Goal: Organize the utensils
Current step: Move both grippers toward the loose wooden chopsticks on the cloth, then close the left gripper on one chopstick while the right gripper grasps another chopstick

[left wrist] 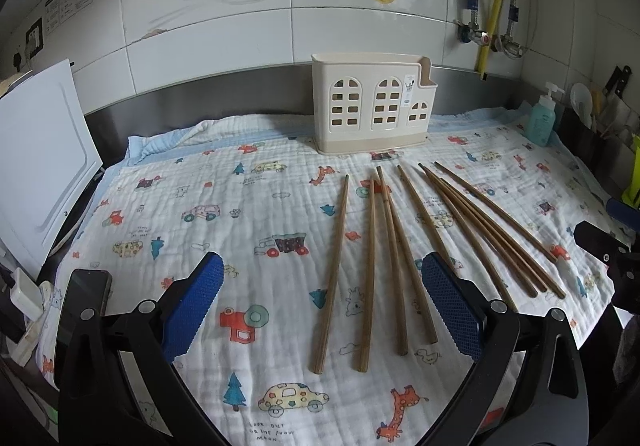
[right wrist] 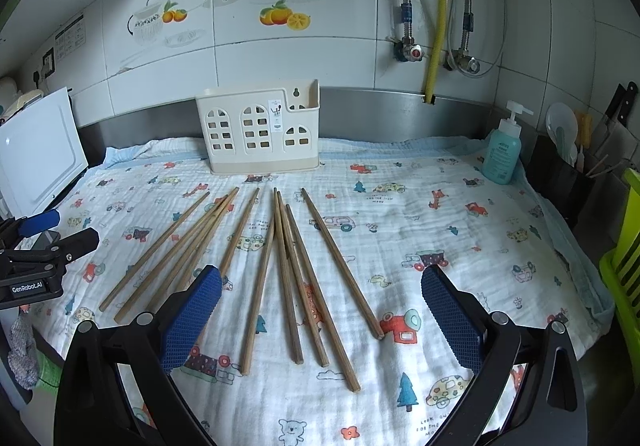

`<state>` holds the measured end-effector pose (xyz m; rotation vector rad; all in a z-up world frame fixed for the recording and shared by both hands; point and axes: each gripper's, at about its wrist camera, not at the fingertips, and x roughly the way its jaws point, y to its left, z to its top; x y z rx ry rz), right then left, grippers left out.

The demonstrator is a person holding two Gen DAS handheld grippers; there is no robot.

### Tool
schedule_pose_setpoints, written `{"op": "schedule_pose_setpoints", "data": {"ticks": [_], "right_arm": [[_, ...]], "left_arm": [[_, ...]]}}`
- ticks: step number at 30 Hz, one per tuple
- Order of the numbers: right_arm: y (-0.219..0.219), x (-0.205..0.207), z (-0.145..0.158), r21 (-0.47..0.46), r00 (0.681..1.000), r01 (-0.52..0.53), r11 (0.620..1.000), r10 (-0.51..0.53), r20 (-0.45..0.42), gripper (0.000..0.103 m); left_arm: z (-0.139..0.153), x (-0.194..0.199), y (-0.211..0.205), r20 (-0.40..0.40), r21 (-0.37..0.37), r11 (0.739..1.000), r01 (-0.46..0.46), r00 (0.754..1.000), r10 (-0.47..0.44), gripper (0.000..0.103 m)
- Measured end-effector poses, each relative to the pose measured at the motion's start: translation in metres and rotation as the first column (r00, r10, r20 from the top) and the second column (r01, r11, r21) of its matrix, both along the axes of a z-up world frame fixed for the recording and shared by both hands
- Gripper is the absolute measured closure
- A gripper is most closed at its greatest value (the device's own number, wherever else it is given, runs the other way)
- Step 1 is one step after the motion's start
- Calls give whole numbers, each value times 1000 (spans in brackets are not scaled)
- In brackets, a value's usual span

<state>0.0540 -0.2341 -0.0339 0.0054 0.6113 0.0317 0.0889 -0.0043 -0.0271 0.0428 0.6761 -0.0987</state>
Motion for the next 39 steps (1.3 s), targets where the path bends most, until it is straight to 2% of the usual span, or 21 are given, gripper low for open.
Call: {"op": "schedule_pose_setpoints", "data": {"ticks": [5,17,28,30,33,34,35,39], "right_arm": [[-1,5,-7,4,1000,-7,1000,7,-20,6],[-9,16,-19,0,998,-22,1000,22,-57,7],[-23,22,-27,-43,996,-34,999,30,-87,9],[-26,24,-30,-38,995,-36,999,32,-95,10],[-29,27,-35,-33,993,-39,999,35,-116,20],[-31,28,-37,-28,992,-40,999,36,-121,21],[-32,29,-38,-27,991,-40,999,36,-126,21],[-33,33,-43,-24,989,-48,999,44,-142,28]], "left_arm": [[-8,3,0,-30,2,1000,15,999,-15,5],[-14,14,5,-48,1,1000,20,999,-20,6],[-30,26,12,-91,24,999,22,996,-19,7],[-32,27,12,-99,27,999,26,995,-23,7],[-35,31,11,-105,43,999,32,994,-27,7],[-36,32,11,-108,46,998,35,994,-30,10],[-37,33,10,-115,47,998,42,993,-36,17],[-43,41,10,-144,44,997,58,988,-51,27]]}}
